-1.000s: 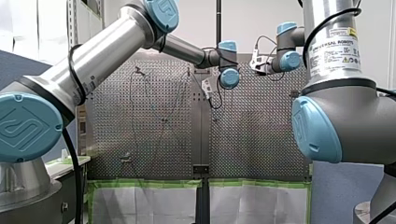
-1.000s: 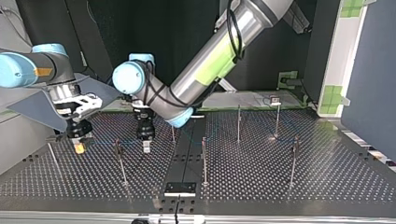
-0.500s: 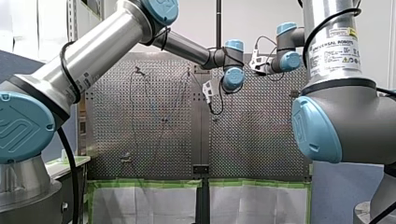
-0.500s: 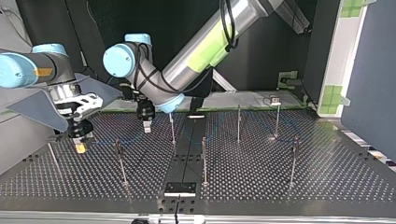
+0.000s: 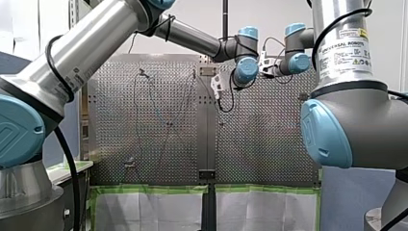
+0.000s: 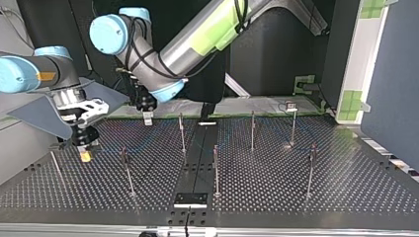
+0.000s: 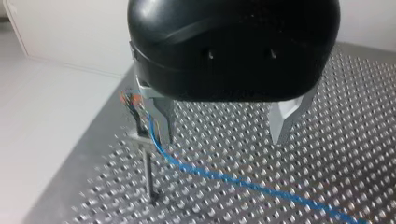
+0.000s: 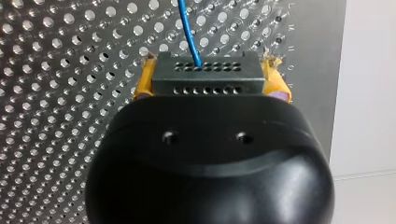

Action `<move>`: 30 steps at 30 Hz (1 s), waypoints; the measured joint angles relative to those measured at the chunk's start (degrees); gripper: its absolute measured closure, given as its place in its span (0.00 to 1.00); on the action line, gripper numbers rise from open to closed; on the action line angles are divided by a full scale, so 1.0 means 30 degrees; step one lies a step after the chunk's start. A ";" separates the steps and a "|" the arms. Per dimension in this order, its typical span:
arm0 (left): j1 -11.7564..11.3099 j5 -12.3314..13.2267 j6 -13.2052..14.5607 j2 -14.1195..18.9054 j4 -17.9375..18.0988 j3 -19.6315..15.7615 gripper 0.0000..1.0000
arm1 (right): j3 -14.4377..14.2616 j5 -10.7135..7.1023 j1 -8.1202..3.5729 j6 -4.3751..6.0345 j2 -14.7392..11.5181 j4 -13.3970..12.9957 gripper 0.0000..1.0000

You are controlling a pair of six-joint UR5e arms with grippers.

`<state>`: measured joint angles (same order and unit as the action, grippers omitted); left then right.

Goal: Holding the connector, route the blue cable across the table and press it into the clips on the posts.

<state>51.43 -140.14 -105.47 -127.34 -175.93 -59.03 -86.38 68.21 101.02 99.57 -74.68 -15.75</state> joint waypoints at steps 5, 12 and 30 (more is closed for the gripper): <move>0.0893 -0.0126 -0.0336 0.0886 0.0820 -0.0891 0.00 | -0.0012 -0.0068 0.0005 0.0010 0.0001 0.0006 1.00; 0.2146 0.0908 -0.0496 0.2158 0.2085 -0.2163 0.00 | -0.0016 -0.0381 0.0158 -0.0006 0.0000 0.0048 1.00; 0.2395 0.2833 0.0821 0.4869 0.4836 -0.4902 0.00 | -0.0014 -0.0604 0.0356 -0.0029 -0.0003 0.0086 1.00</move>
<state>58.61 -131.64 -103.00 -112.74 -161.42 -73.74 -86.42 66.40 102.09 99.48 -74.68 -15.49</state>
